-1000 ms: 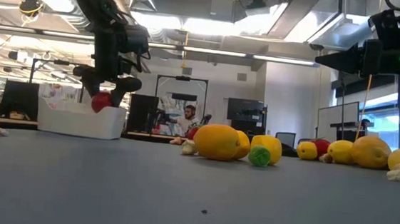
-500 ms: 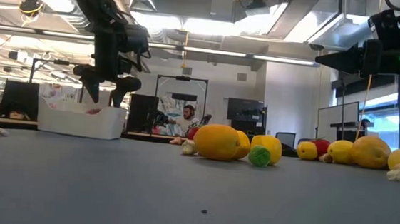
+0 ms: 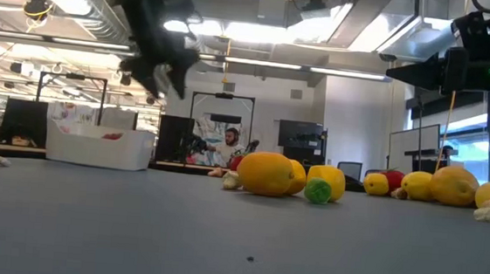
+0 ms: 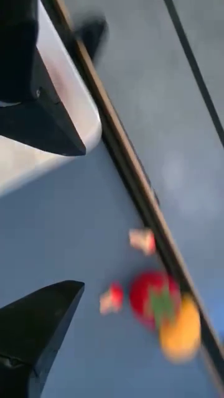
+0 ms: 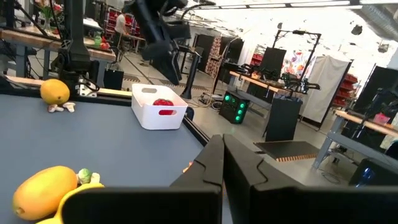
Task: Sort produce into baskets
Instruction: Put the red tomato into the white bin
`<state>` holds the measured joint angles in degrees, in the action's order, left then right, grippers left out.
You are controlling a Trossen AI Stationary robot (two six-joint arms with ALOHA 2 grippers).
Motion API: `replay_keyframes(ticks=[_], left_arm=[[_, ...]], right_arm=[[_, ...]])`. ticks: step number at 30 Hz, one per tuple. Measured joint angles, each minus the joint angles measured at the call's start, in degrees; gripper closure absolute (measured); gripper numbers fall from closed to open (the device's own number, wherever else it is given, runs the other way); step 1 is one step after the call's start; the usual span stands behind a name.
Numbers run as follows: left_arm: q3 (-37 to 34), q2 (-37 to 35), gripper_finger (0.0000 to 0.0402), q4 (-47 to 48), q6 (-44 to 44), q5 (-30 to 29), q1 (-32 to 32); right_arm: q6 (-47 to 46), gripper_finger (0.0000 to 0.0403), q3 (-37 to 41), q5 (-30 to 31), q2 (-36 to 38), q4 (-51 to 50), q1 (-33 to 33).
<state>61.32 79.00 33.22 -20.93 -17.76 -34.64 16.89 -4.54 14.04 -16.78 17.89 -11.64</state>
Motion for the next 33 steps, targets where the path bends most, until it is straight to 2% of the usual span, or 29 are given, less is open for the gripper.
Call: replay_keyframes(ticks=[7,19,27,33], left_arm=[[-0.02,0.09,0.0061,-6.04,2.42,8.82,7.31],[-0.07,2.87,0.0061,-7.55,5.9,9.14,18.97],[-0.07,7.97,0.0061,-7.69,8.36,9.05,23.34],[-0.07,12.7,0.0061,-12.34,10.04,9.03,24.93]], right_arm=[[-0.2,0.0397,0.0,0.0,0.01,-0.04,0.0],[-0.18,0.0397,0.0,0.0,0.02,-0.07,-0.02],[-0.16,0.0397,0.0,-0.02,0.02,-0.1,0.0],[-0.15,0.0397,0.0,-0.02,0.02,-0.11,-0.02]])
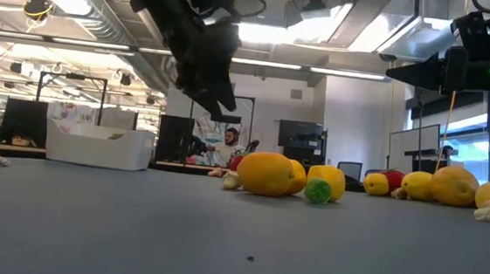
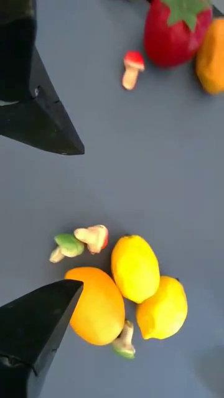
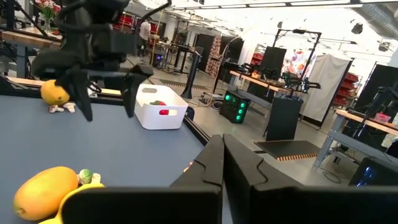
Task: Sort produce into baskets
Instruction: Put the red tomato into the white bin
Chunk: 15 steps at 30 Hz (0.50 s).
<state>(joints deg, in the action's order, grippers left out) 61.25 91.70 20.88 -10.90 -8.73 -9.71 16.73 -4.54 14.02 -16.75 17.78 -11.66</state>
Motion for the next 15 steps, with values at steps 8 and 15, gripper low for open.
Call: replay_keyframes(ticks=[8,15], left_arm=[[0.0,5.25,0.0061,-8.45,-0.68,7.93,1.46],[0.0,6.53,0.0061,-16.28,-3.4,8.26,0.69]], right_arm=[[0.0,0.0397,0.0,0.0,-0.02,-0.09,0.0],[0.0,0.0397,0.0,0.0,0.0,-0.09,0.02]])
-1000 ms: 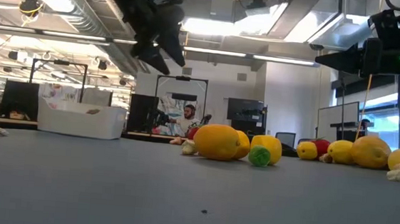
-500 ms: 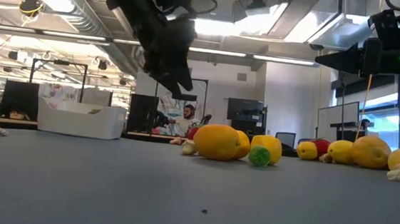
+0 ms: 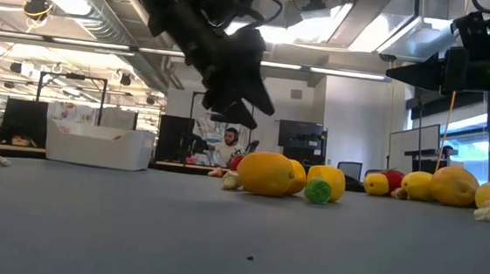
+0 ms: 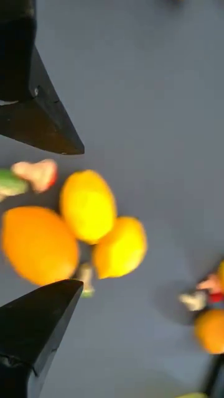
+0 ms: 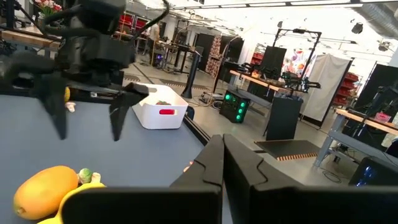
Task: Sort produce into baskets
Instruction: Put the red tomato into the white bin
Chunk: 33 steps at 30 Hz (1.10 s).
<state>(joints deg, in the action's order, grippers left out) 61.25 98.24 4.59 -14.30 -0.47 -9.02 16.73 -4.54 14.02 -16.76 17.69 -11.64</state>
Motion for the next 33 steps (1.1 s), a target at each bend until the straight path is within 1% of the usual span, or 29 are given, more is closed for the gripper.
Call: replay_keyframes(ticks=[4,7,13,19,24,33], left_arm=[[0.0,-0.28,0.0061,-2.61,-2.27,-1.12,-3.32],[0.71,-0.28,0.0061,-2.44,-3.3,-1.6,-6.33],[2.42,-0.28,0.0061,-2.62,-2.17,-4.41,-12.31],[4.14,0.0,0.0061,-1.9,-2.07,-4.7,-17.4],[6.44,0.02,0.0061,-1.29,-0.36,-4.72,-19.62],[13.83,2.59,0.0061,6.45,-0.32,-4.72,-22.85]], right_arm=[[0.0,0.0397,0.0,0.0,0.0,0.02,-0.02],[0.0,0.0397,0.0,0.0,0.0,0.02,-0.02],[-1.08,0.0397,0.0,-0.01,0.0,0.04,-0.01],[-1.33,0.0397,0.0,0.0,-0.01,-0.25,0.0],[-1.34,0.0397,0.0,0.04,-0.02,-0.44,-0.02],[-1.25,0.0397,0.0,0.09,-0.02,-0.52,0.0]])
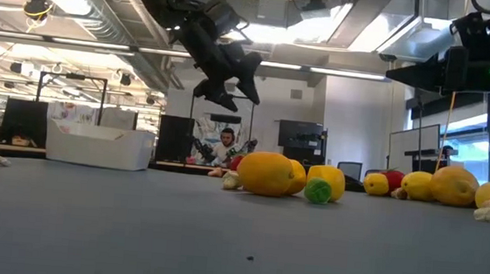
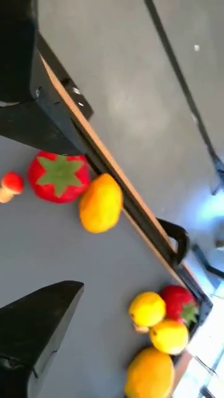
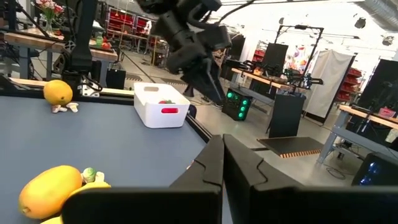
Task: Sort produce into baskets
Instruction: Put the red tomato into the white bin
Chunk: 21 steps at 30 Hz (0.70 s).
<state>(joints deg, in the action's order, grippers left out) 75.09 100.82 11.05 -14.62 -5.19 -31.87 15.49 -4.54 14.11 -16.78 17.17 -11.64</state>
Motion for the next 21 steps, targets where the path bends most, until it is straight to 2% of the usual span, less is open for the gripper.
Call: replay_keyframes(ticks=[12,21], left_arm=[[12.02,11.08,0.0061,11.28,2.18,0.04,-1.04],[15.69,17.25,0.0061,11.93,3.07,0.01,-1.71]], right_arm=[[0.17,0.0397,0.0,1.36,-0.04,-0.75,-0.02],[0.2,0.0397,0.0,1.36,-0.04,-0.85,-0.02]])
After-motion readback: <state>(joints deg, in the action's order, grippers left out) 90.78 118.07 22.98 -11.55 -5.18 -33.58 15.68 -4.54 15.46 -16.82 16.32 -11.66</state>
